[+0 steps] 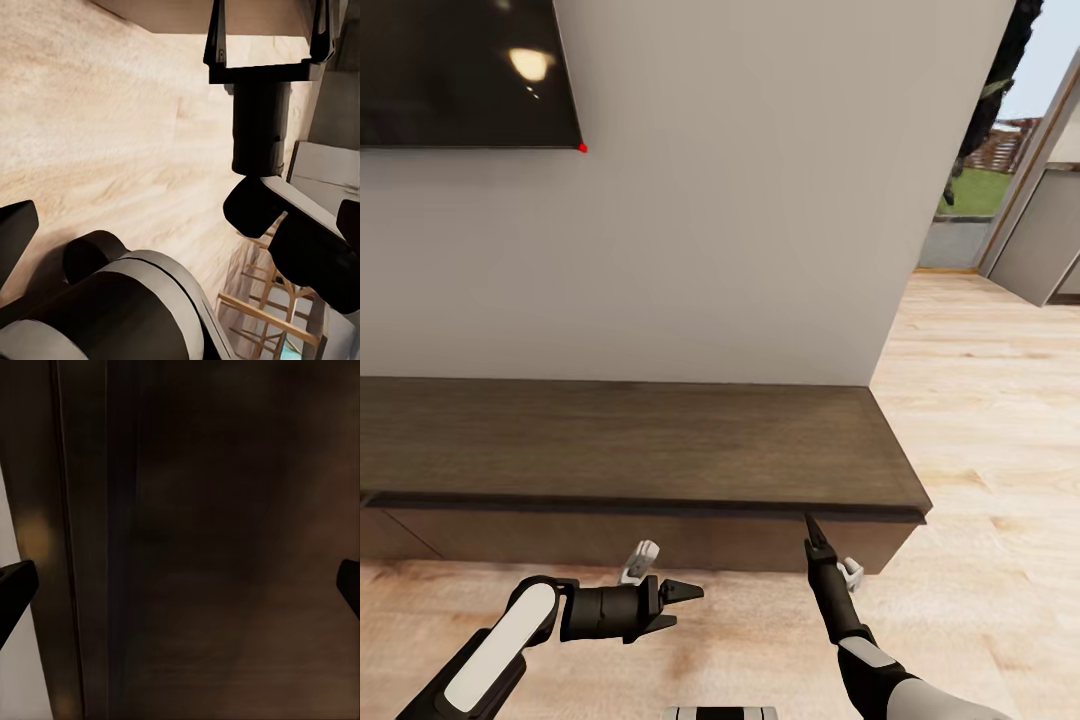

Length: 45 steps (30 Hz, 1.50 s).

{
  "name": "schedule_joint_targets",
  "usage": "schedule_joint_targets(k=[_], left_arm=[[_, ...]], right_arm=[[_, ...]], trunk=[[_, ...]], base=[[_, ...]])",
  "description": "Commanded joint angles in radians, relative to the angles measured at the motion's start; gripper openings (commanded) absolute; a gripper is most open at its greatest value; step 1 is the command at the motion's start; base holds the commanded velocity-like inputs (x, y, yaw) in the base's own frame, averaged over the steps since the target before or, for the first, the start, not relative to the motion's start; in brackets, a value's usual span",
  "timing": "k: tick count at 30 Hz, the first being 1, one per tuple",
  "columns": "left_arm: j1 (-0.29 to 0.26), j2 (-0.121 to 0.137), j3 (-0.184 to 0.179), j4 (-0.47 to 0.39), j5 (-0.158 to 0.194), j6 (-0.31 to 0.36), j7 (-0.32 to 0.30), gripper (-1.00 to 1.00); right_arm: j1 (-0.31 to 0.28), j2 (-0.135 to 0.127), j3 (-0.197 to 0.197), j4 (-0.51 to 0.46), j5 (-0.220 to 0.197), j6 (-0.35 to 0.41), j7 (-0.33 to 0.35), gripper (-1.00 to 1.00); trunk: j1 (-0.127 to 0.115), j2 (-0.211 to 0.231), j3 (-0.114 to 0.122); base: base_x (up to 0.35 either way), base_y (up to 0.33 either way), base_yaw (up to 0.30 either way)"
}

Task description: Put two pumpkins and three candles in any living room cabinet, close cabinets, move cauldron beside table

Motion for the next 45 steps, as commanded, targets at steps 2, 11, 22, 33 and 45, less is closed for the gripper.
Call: schedule_joint_targets(k=[2, 11, 22, 33, 45], left_arm=[[-0.001, 0.001, -0.001, 0.0, 0.001, 0.001, 0.0, 1.0], [-0.001, 0.001, -0.001, 0.0, 0.001, 0.001, 0.0, 1.0], [-0.001, 0.001, -0.001, 0.0, 0.0, 0.001, 0.0, 1.0], [-0.001, 0.001, -0.001, 0.0, 0.001, 0.001, 0.0, 1.0], [-0.001, 0.0, -0.001, 0.0, 0.001, 0.001, 0.0, 1.0]], right_arm=[[-0.001, 0.0, 0.01, 0.0, -0.005, -0.008, 0.002, 1.0], [-0.001, 0.0, 0.014, -0.001, 0.028, -0.008, 0.037, 1.0], [-0.001, 0.0, 0.012, 0.001, 0.037, -0.008, 0.04, 1.0], [-0.001, 0.0, 0.012, 0.001, 0.037, -0.008, 0.04, 1.0], [-0.001, 0.0, 0.012, 0.002, 0.037, -0.009, 0.04, -1.0]], trunk=[[0.0, 0.0, -0.001], [0.0, 0.0, -0.001], [0.0, 0.0, -0.001], [0.0, 0.0, -0.001], [0.0, 0.0, -0.001]], base=[[0.013, 0.004, 0.0], [0.002, 0.001, 0.0], [0.022, 0.0, 0.0], [0.02, 0.0, 0.0], [0.019, 0.0, 0.0]])
